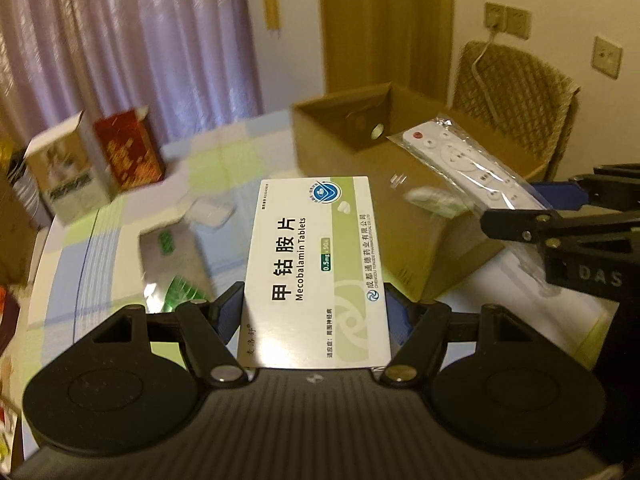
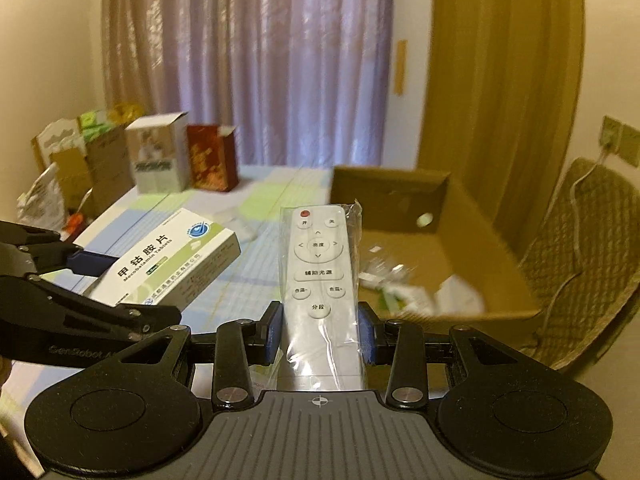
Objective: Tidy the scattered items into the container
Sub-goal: 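Carry both items over the cardboard box and open the left tool to drop the medicine box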
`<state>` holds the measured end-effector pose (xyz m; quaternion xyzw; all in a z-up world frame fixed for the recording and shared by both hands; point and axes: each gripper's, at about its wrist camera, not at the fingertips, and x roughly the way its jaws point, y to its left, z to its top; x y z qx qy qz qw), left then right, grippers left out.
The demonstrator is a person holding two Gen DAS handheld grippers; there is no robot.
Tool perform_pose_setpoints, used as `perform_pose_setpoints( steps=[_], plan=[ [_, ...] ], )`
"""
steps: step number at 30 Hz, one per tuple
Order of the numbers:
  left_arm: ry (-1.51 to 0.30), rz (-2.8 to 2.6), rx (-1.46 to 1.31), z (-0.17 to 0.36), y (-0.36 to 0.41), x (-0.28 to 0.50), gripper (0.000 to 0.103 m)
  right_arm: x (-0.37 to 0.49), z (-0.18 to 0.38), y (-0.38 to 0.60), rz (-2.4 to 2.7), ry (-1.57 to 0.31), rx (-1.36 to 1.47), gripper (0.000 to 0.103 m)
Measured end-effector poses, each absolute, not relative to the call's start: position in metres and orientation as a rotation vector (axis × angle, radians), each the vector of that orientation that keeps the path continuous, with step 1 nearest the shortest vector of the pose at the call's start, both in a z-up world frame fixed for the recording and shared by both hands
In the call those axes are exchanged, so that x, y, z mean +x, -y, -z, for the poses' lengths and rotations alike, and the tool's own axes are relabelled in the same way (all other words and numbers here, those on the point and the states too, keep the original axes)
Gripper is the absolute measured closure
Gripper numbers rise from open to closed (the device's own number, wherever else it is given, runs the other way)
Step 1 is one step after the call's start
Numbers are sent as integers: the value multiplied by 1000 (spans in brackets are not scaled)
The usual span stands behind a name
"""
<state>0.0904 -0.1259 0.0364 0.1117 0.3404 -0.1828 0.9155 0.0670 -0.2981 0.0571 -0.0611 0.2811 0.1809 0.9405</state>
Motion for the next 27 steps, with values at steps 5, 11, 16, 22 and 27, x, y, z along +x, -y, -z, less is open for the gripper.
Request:
perform_pose_setpoints(
  steps=[5, 11, 16, 22, 27],
  plan=[
    [-654, 424, 223, -59, 162, 108, 36, 93, -74, 325, -322, -538, -105, 62],
    [-645, 465, 215, -64, 207, 136, 36, 126, -74, 353, -275, -528, -87, 62],
    [-656, 489, 221, -55, 239, 160, 36, 148, -68, 372, -251, -533, -63, 62],
    [-682, 503, 239, -38, 263, 186, 36, 164, -55, 386, -238, -562, -50, 62],
    [-693, 504, 241, -26, 268, 196, 36, 172, -47, 391, -228, -577, -34, 62]
  ],
)
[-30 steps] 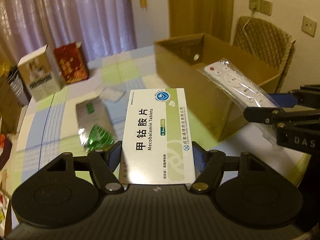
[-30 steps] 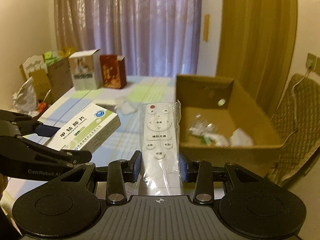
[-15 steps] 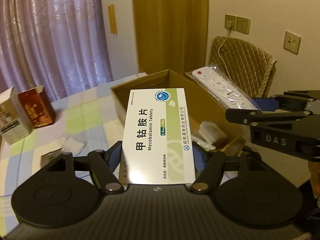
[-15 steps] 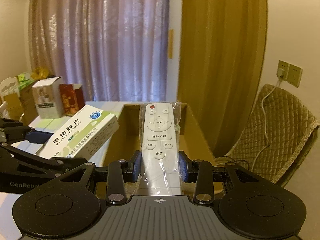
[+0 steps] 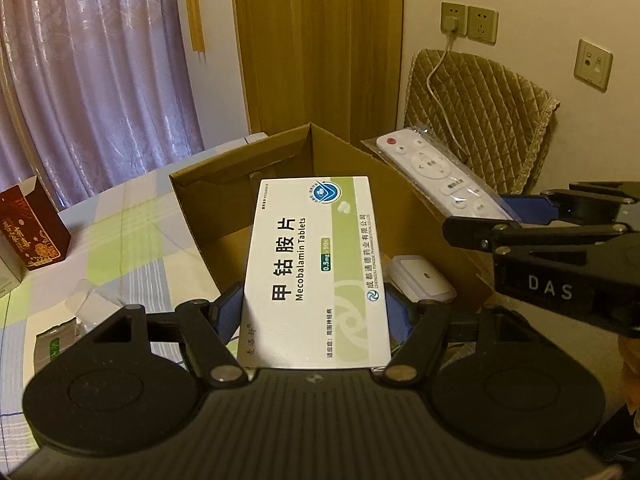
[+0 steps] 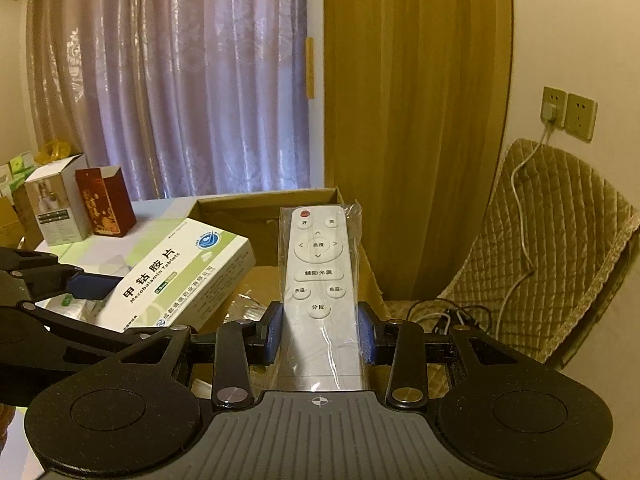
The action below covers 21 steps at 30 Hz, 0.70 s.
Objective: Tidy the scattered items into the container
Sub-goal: 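Carry both items over the cardboard box and open the left tool to drop the medicine box, then open the right tool to drop the white remote into the box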
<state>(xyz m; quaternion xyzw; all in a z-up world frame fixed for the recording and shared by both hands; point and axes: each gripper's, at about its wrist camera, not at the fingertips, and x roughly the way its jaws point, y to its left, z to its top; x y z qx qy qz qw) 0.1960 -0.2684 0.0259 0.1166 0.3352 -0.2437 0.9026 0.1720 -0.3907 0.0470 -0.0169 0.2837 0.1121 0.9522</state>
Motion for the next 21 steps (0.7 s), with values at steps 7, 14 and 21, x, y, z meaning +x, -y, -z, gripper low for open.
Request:
perform_pose_setpoints(
  steps=[7, 14, 21],
  plan=[
    [-669, 474, 242, -22, 269, 198, 35, 178, -43, 391, -227, -586, -34, 62],
    [-659, 448, 223, -26, 251, 194, 34, 179, -40, 390, -227, -596, -37, 62],
    [-662, 432, 208, -29, 236, 188, 34, 180, -41, 383, -241, -599, -47, 62]
  ],
)
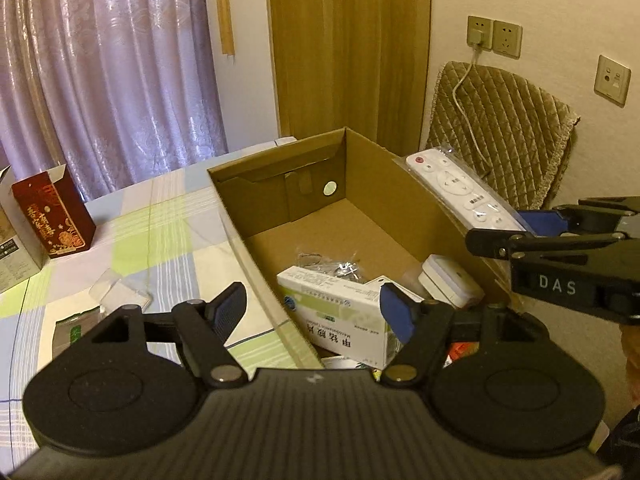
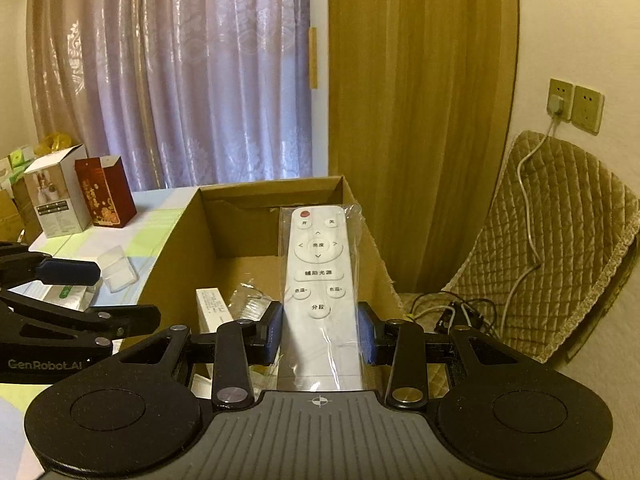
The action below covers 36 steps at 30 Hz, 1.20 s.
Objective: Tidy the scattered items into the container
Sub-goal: 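Open the right tool to drop the white remote into the box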
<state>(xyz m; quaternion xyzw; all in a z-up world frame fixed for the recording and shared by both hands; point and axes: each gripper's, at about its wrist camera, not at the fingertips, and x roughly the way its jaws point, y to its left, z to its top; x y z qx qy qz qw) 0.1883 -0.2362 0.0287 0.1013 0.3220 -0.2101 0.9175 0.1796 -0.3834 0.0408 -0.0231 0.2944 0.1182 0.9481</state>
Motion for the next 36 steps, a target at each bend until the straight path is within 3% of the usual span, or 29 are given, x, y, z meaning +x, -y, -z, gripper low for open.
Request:
perform_pose_setpoints(
  steps=[25, 26, 28, 36],
  plan=[
    [-669, 401, 175, -30, 210, 183, 33, 204, -30, 358, -295, -638, -33, 61],
    [-669, 399, 174, -30, 209, 183, 33, 204, -29, 358, -290, -635, -25, 41],
    [-670, 396, 173, -30, 206, 184, 33, 202, -31, 361, -276, -604, -8, 20],
    [-670, 381, 166, -31, 197, 182, 33, 194, -35, 368, -267, -608, -7, 20]
  ],
)
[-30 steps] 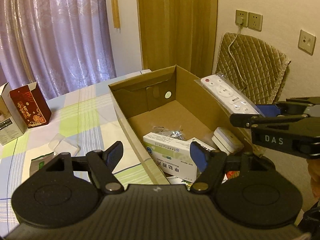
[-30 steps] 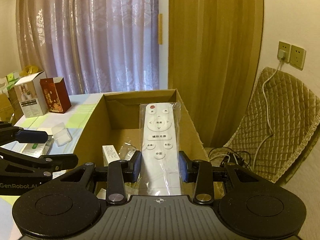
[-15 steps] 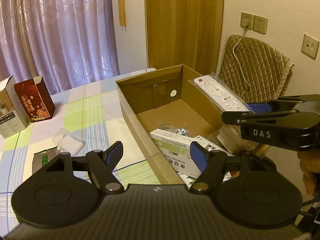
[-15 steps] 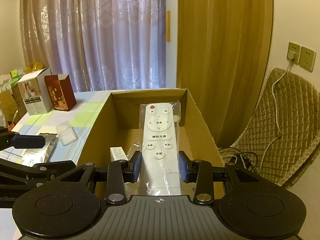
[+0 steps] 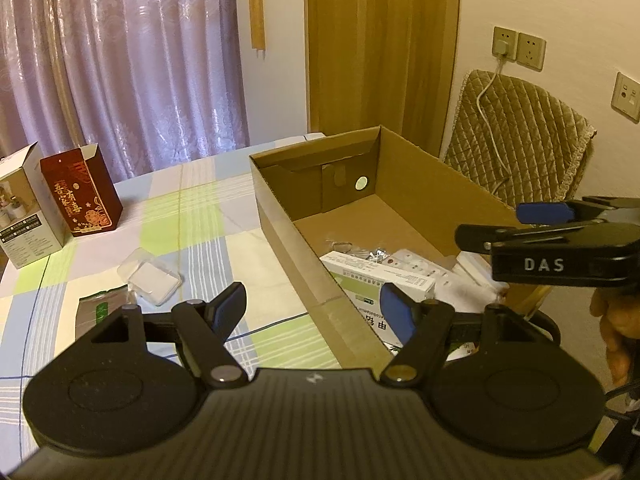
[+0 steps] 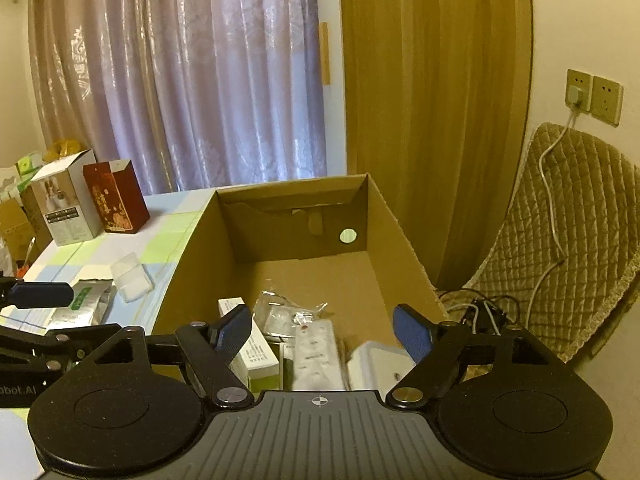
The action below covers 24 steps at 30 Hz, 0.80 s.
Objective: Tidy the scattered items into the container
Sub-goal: 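Open the right tool to drop the white remote into the box, then withdraw both tools toward the silver pouch and clear plastic container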
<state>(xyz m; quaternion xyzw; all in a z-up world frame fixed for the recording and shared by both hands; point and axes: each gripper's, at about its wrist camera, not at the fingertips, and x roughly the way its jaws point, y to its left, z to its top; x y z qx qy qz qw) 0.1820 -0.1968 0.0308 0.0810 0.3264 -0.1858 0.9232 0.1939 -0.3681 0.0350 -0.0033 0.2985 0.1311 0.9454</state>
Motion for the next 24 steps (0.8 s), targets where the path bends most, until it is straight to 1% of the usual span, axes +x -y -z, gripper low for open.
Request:
perform_pose_setpoints(
  steps=[15, 17, 22, 24],
  plan=[
    [-667, 376, 167, -40, 188, 170, 33, 180, -47, 362, -270, -595, -11, 20],
    [-667, 373, 165, -41, 186, 168, 31, 177, -49, 362, -267, -594, -11, 20],
    [-668, 367, 166, -45, 180, 160, 30, 168, -56, 360, -266, -589, -12, 20],
    [-668, 363, 167, -47, 177, 157, 27, 164, -59, 360, -267, -589, -15, 20]
  ],
)
